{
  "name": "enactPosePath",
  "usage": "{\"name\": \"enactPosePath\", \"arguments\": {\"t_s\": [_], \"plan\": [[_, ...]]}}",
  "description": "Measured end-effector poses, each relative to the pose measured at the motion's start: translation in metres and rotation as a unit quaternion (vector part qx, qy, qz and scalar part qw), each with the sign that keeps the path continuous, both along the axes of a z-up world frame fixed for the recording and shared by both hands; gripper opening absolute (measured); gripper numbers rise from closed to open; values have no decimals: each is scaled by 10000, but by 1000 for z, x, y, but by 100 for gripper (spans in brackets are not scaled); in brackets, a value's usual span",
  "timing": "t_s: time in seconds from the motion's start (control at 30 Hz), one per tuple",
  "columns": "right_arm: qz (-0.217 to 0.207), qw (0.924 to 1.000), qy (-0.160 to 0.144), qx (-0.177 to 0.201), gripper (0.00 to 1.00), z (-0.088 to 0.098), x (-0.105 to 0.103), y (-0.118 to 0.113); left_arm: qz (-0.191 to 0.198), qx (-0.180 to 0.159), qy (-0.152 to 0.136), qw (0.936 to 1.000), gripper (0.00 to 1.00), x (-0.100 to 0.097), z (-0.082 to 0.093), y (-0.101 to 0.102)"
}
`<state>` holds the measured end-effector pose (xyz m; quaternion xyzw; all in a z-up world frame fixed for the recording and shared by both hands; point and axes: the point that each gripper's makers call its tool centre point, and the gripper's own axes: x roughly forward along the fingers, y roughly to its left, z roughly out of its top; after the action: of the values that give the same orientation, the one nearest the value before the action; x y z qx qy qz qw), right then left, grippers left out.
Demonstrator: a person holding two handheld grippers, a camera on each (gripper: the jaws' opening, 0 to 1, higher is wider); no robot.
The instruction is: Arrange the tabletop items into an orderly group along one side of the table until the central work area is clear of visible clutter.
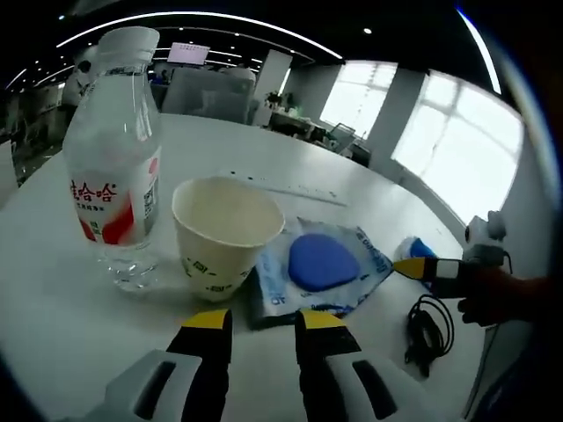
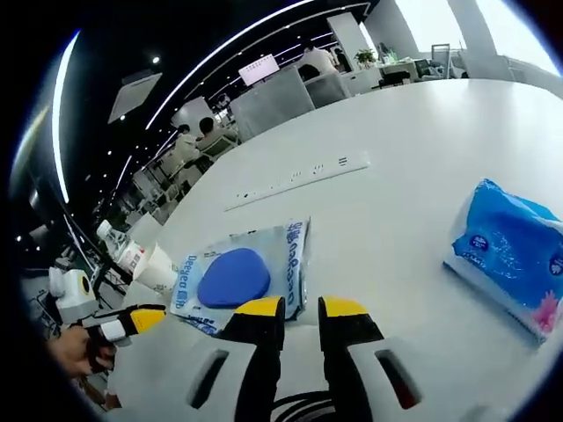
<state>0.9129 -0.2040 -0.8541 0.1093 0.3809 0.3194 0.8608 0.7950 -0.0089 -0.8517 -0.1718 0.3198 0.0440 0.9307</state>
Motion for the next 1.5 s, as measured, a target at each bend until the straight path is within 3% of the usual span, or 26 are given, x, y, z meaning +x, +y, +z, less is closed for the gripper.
{"name": "enactPosePath", "arguments": {"t_s": [0.37,0.77,1.23,1.5], "plan": [[166,9998,-2,-74,0,-3,0,4,-42,-53,13,10000,16,12,-10,-1],[265,9996,6,-30,0,-3,2,6,-376,313,8,9988,1,18,-10,-5],[320,9991,-280,18,0,5,-6,-6,-665,527,-109,9963,0,21,-6,-9],[256,9995,-162,17,0,2,-10,-12,-717,491,-36,9962,0,19,-11,-12]]}}
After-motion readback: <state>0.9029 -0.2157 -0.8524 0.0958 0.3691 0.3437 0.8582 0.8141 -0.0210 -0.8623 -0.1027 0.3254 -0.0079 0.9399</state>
